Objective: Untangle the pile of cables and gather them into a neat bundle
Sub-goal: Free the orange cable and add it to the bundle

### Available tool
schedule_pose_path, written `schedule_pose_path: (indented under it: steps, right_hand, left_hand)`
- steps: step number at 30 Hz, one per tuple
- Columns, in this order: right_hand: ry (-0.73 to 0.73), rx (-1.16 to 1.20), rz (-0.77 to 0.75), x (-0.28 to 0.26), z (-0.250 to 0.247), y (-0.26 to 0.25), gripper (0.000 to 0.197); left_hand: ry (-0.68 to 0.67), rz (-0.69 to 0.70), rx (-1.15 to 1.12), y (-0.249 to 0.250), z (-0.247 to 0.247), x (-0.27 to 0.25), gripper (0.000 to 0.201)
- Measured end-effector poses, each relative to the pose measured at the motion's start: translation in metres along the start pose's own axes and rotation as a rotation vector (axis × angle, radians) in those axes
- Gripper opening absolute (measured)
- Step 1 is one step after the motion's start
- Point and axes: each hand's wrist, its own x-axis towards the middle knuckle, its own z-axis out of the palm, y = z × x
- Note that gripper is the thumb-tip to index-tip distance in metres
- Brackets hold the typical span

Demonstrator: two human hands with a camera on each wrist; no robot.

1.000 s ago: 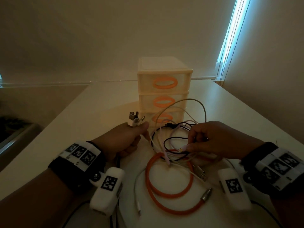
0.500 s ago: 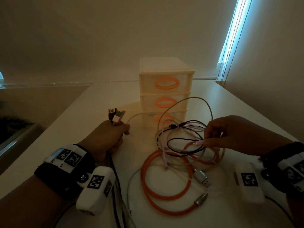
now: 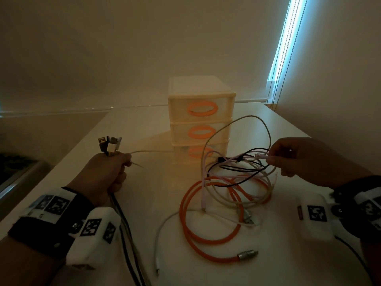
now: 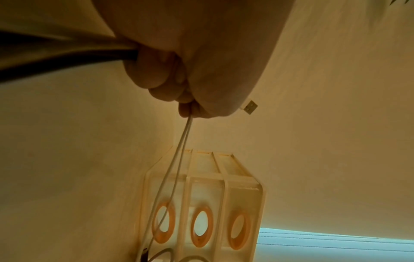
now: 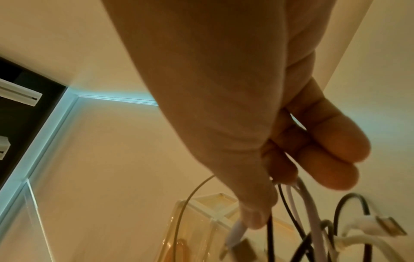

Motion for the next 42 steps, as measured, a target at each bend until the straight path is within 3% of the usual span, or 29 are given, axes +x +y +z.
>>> schedule_pose_path:
  steps: [2,7,10,13,15,16,20,22,25,28,31,35,40,42]
  right_hand:
    - [-0.004,0.064,-0.021,0.000,0.002,-0.004,0.006]
    - [-0.106,0.269,-0.015,-0.002,0.000,-0.011,0.031]
    - [-0.139,0.301,-0.014,-0.004,0.001,-0.012,0.028]
    - [0.005,0.109,-0.022,-0.001,0.000,-0.001,0.022]
    - [0.010,0.006,0.017,-0.001,-0.006,0.005,0.017]
    - [-0.058,0.022,0.039,-0.003,-0.009,0.004,0.012]
    - [-0.426,0.081,0.111,-0.006,-0.009,0.000,0.046]
    - [-0.516,0.070,0.085,-0.006,-0.005,-0.004,0.040]
    - [-0.526,0.065,0.060,-0.007,-0.001,-0.007,0.019]
    - [-0.438,0.063,0.044,-0.006,0.000,-0.004,0.009]
    - [-0.306,0.131,0.034,-0.003,0.000,0.001,0.011]
    - [-0.151,-0.002,0.037,-0.002,0.004,0.007,0.018]
    - [0.195,-0.037,-0.009,-0.013,-0.006,-0.002,0.014]
    - [0.202,0.059,-0.086,-0.025,-0.010,-0.020,0.010]
  left_hand:
    - [-0.037,-0.017,0.024,0.000,0.000,-0.001,0.027]
    - [-0.220,-0.027,0.197,-0.002,0.012,-0.013,0.048]
    - [-0.297,-0.028,0.241,-0.003,0.015,-0.017,0.042]
    - [-0.286,-0.053,0.224,-0.004,0.016,-0.017,0.043]
    - [-0.242,-0.089,0.178,-0.004,0.015,-0.015,0.045]
    - [-0.221,-0.102,0.151,-0.004,0.014,-0.013,0.046]
    - [-0.207,-0.065,0.106,-0.002,0.011,-0.011,0.046]
    - [-0.245,0.007,0.091,0.002,0.013,-0.016,0.044]
    - [-0.354,0.062,0.102,0.009,0.021,-0.029,0.043]
    - [-0.477,0.043,0.161,0.011,0.027,-0.044,0.042]
    - [-0.560,0.061,0.200,0.011,0.034,-0.052,0.040]
    - [-0.559,0.062,0.315,0.006,0.039,-0.051,0.041]
    - [-0.528,0.009,0.299,0.003,0.040,-0.051,0.039]
    - [-0.529,0.013,0.281,0.005,0.039,-0.052,0.039]
